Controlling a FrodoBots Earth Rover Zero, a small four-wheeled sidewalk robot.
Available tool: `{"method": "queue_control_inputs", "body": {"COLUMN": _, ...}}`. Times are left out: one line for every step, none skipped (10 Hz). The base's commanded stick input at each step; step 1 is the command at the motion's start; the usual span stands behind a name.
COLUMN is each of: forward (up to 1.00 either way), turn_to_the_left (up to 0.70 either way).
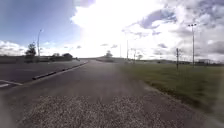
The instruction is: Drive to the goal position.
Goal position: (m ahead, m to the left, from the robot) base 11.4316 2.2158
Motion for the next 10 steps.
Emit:
{"method": "queue_control_inputs", "body": {"forward": 1.0, "turn_to_the_left": 0.0}}
{"method": "queue_control_inputs", "body": {"forward": 1.0, "turn_to_the_left": 0.0}}
{"method": "queue_control_inputs", "body": {"forward": 1.0, "turn_to_the_left": -0.01}}
{"method": "queue_control_inputs", "body": {"forward": 1.0, "turn_to_the_left": -0.02}}
{"method": "queue_control_inputs", "body": {"forward": 1.0, "turn_to_the_left": -0.05}}
{"method": "queue_control_inputs", "body": {"forward": 1.0, "turn_to_the_left": -0.08}}
{"method": "queue_control_inputs", "body": {"forward": 1.0, "turn_to_the_left": -0.08}}
{"method": "queue_control_inputs", "body": {"forward": 1.0, "turn_to_the_left": -0.04}}
{"method": "queue_control_inputs", "body": {"forward": 1.0, "turn_to_the_left": 0.0}}
{"method": "queue_control_inputs", "body": {"forward": 1.0, "turn_to_the_left": 0.0}}
